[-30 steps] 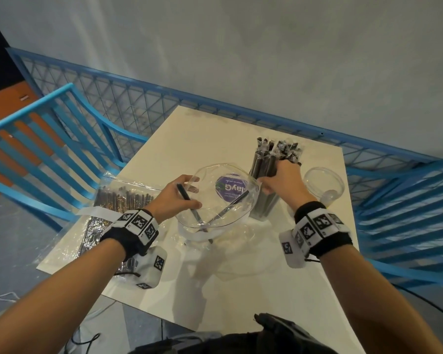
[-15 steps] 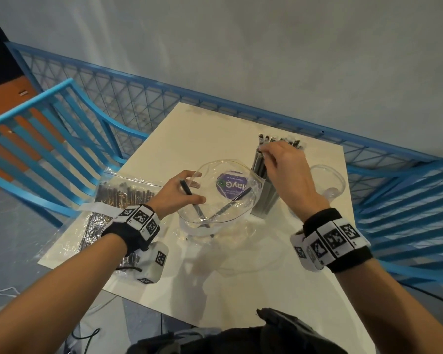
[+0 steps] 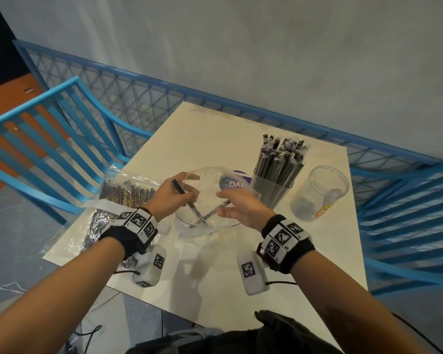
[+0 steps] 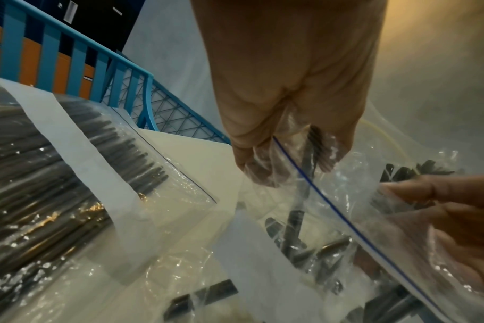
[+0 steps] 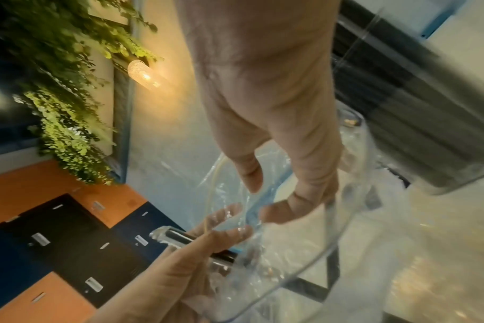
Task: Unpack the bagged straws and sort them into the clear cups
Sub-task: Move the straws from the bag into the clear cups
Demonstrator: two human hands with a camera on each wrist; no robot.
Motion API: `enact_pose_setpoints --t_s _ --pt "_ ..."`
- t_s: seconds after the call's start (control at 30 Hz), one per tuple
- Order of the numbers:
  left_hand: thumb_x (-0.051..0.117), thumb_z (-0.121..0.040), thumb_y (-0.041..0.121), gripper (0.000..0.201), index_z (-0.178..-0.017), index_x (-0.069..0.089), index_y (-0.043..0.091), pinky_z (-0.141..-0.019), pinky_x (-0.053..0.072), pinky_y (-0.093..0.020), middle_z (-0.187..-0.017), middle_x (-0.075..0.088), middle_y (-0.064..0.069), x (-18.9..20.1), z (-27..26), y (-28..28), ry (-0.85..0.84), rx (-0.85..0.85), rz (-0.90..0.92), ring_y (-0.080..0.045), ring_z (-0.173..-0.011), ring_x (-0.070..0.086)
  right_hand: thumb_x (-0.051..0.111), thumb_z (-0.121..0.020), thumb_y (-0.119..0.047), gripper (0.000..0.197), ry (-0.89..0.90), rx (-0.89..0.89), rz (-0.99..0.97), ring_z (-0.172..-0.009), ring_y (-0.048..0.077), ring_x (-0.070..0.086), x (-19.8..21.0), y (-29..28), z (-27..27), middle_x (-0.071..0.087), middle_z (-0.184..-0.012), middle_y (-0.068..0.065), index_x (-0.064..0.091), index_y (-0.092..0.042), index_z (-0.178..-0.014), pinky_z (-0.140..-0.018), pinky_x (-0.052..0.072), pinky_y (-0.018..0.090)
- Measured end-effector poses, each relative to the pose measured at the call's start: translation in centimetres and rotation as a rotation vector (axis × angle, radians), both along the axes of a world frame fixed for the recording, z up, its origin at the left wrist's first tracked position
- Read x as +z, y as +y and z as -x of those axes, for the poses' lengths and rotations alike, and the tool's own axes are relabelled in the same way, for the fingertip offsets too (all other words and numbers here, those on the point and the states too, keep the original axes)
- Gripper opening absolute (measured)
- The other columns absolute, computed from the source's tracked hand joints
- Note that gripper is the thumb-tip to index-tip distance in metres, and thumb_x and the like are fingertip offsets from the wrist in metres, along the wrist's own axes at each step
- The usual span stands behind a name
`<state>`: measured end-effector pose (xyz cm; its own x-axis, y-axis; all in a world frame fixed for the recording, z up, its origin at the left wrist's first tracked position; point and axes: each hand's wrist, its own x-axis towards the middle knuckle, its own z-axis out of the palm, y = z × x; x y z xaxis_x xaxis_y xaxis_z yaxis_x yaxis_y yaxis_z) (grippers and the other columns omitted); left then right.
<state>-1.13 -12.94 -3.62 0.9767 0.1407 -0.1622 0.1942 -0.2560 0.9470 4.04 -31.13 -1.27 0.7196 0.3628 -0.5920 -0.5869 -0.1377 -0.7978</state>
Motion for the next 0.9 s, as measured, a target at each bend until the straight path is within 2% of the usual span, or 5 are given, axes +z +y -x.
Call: enact_pose_setpoints --t_s 0.27,0.43,0.6,0.73,0.9 --pt "0.052 -0.097 0.043 0.039 -0.126 0.054 0.017 -0.079 0.053 -0.038 -0.109 0.069 -0.010 0.7 -0.5 -1.0 0.049 0.015 -0.001 -0.022 -0.093 0.069 0.063 -0.092 -0.016 0.016 -0.579 0.071 0.150 -0.062 0.014 0.058 -1.2 0.4 1.9 0.061 -0.109 0.005 0.052 -0.011 -0.103 -0.050 0.048 0.026" --pt "0.031 -0.097 0.059 0.054 -0.120 0.053 0.016 -0.087 0.053 -0.044 -0.115 0.065 -0.011 1.6 -0.3 -2.2 0.045 -0.089 0.002 -0.024 -0.096 0.067 0.067 -0.087 -0.009 0.030 -0.640 0.091 0.119 -0.076 0.021 0.068 -1.0 1.8 2.2 0.067 -0.103 0.012 0.048 -0.008 -0.110 -0.057 0.056 0.029" --pt "0.008 -0.102 0.050 0.065 -0.120 0.052 0.006 -0.072 0.048 -0.011 -0.106 0.056 -0.011 2.3 -0.5 -3.2 0.052 -0.225 0.058 -0.011 -0.087 0.060 0.067 -0.084 -0.006 0.021 -0.763 0.273 0.247 -0.067 0.017 0.068 -0.5 2.8 2.0 0.070 -0.091 0.009 0.064 -0.002 -0.105 -0.056 0.053 0.022" --pt "0.061 -0.086 0.058 0.072 -0.138 0.040 0.014 -0.090 0.052 -0.018 -0.131 0.051 -0.002 1.4 -0.7 -2.0 0.031 -0.298 0.032 -0.011 -0.107 0.060 0.071 -0.085 -0.014 0.023 -0.755 0.124 0.217 -0.060 0.003 0.059 0.5 2.4 1.1 0.067 -0.083 0.000 0.067 -0.005 -0.106 -0.053 0.047 0.014" --pt "0.083 -0.074 0.007 0.089 -0.144 0.034 0.028 -0.081 0.052 -0.025 -0.130 0.050 -0.007 0.3 -0.4 -0.8 0.150 -0.273 0.006 -0.024 -0.111 0.061 0.070 -0.087 -0.026 0.019 -0.872 0.038 0.243 -0.058 0.004 0.061 5.3 0.2 0.3 0.066 -0.078 -0.001 0.063 -0.012 -0.098 -0.051 0.050 0.016"
